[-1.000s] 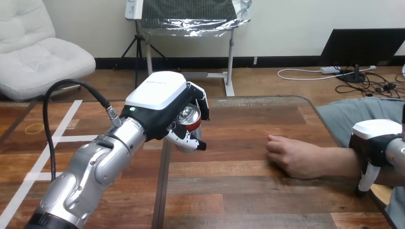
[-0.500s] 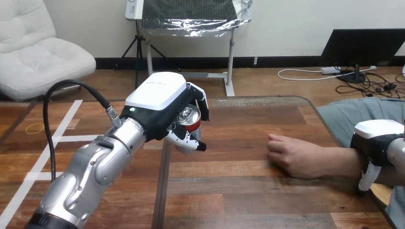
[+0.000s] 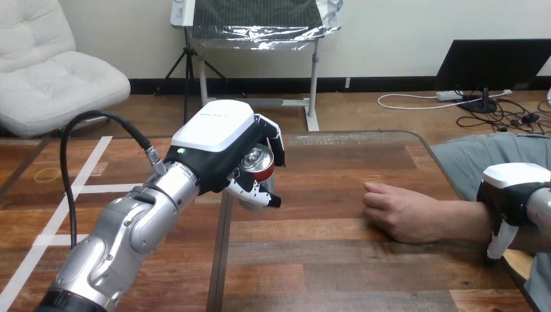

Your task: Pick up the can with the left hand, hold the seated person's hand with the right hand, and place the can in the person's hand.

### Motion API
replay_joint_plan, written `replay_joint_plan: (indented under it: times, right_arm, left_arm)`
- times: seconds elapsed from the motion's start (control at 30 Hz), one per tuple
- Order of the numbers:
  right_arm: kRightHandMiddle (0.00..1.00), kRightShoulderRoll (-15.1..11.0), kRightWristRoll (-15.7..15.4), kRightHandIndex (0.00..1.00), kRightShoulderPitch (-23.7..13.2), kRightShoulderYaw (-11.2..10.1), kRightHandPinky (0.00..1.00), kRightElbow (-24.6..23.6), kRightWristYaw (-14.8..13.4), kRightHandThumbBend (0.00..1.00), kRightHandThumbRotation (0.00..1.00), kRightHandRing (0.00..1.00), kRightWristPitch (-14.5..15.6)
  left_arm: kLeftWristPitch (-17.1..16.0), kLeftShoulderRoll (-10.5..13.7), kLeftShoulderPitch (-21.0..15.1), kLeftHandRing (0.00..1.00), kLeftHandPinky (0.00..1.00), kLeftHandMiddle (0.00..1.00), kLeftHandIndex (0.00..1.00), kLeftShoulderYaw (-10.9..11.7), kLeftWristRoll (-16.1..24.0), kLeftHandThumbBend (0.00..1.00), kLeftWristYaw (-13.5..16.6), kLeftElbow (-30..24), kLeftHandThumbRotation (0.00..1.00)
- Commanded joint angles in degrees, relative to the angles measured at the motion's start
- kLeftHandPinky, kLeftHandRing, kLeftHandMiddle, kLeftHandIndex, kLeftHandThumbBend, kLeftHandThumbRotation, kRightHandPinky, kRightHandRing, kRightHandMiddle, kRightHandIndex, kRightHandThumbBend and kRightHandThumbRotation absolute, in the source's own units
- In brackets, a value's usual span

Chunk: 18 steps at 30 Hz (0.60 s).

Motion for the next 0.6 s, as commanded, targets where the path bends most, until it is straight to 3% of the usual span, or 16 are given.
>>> replay_joint_plan:
  times: [0.0,0.3,0.5,0.57]
  right_arm:
    - [0.62,0.31,1.15,0.51,-1.17,-0.82,0.45,-1.07,-0.75,0.73,0.00,0.56,0.43]
    - [0.63,0.00,1.68,0.51,-1.02,-1.21,0.47,-1.71,-0.31,0.71,0.00,0.58,1.09]
    - [0.59,-1.48,2.11,0.51,-0.52,-1.67,0.42,-3.83,-0.62,0.71,0.00,0.52,0.22]
    - [0.60,-1.98,2.22,0.51,-0.24,-1.82,0.44,-4.41,-1.24,0.72,0.00,0.54,-0.45]
  left_arm:
    - [-0.33,-0.44,-4.24,0.37,0.31,0.45,0.48,0.84,-0.14,0.65,1.81,0.53,0.00]
    - [0.00,-0.77,-4.53,0.38,0.32,0.45,0.48,0.82,-0.01,0.65,1.73,1.04,0.00]
    - [-0.03,-1.08,-4.72,0.38,0.33,0.46,0.48,0.73,-0.26,0.65,1.49,1.35,0.00]
    - [0.11,-1.14,-4.74,0.38,0.33,0.46,0.48,0.69,-0.28,0.65,1.26,1.25,0.00]
